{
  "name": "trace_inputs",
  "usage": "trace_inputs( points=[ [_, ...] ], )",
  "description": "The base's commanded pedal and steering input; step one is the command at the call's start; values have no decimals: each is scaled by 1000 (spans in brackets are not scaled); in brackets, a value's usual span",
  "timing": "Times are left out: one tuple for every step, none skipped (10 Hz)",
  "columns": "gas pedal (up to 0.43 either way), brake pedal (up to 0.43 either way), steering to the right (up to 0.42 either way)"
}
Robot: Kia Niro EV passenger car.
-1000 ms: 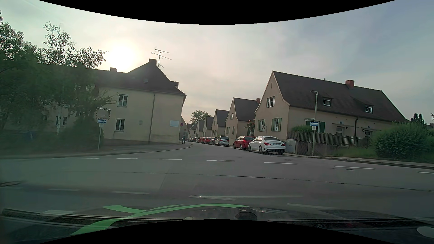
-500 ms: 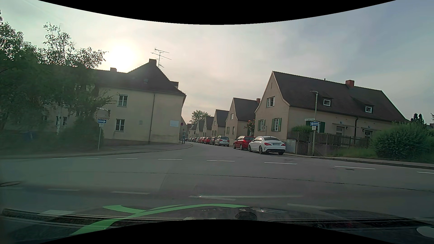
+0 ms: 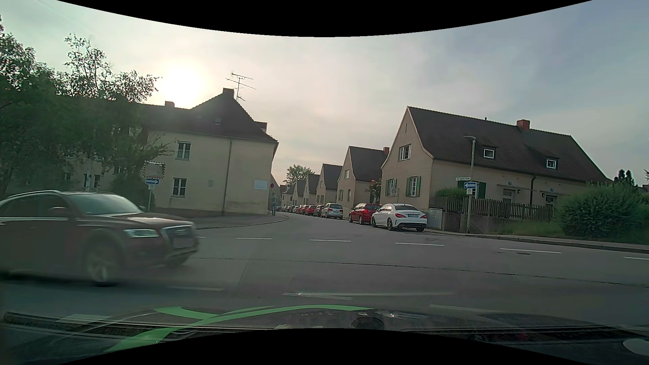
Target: Follow the waypoints while adhering to traffic rules and regulations
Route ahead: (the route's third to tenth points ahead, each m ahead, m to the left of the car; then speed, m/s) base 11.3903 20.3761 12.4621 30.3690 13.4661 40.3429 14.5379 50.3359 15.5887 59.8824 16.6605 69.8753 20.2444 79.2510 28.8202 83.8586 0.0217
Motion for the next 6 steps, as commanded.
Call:
trace_inputs(
  points=[
    [0, 116, -128],
    [0, 98, -128],
    [0, 79, -128],
    [0, 61, -128],
    [0, 67, -128],
    [0, 91, -128]
  ],
)
